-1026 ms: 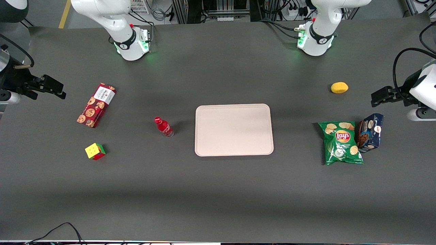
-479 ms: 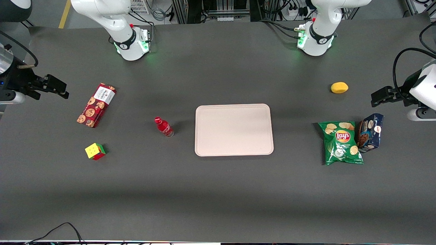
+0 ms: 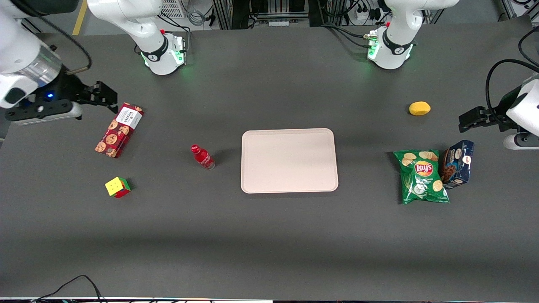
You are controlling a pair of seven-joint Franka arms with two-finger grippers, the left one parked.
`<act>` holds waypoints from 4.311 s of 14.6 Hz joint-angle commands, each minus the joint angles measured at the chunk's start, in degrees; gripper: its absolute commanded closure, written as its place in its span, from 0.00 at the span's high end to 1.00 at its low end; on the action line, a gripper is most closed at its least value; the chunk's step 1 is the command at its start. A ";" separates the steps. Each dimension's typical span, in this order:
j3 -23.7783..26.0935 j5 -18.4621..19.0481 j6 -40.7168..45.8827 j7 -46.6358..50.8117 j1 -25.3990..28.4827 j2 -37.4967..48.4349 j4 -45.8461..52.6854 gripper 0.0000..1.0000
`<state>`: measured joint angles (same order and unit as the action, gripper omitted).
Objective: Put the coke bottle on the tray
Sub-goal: 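Move the right gripper down toward the red Coca-Cola bottle, then lower the open right gripper around the bottle and close it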
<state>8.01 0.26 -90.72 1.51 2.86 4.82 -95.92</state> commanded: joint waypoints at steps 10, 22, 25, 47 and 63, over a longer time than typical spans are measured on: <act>13.35 -4.39 1.25 8.95 0.39 -3.58 0.74 1.00; 13.09 -3.60 -17.99 9.47 -0.58 -11.59 -10.93 1.00; 13.09 -0.19 -20.55 9.47 -0.49 -14.12 -12.53 1.00; 13.53 3.61 -35.32 15.71 0.39 -20.38 -20.00 1.00; 14.49 3.87 -35.32 17.56 0.92 -20.73 -19.65 0.00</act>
<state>22.26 3.22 -125.12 18.47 3.96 -15.83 -115.55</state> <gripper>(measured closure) 0.674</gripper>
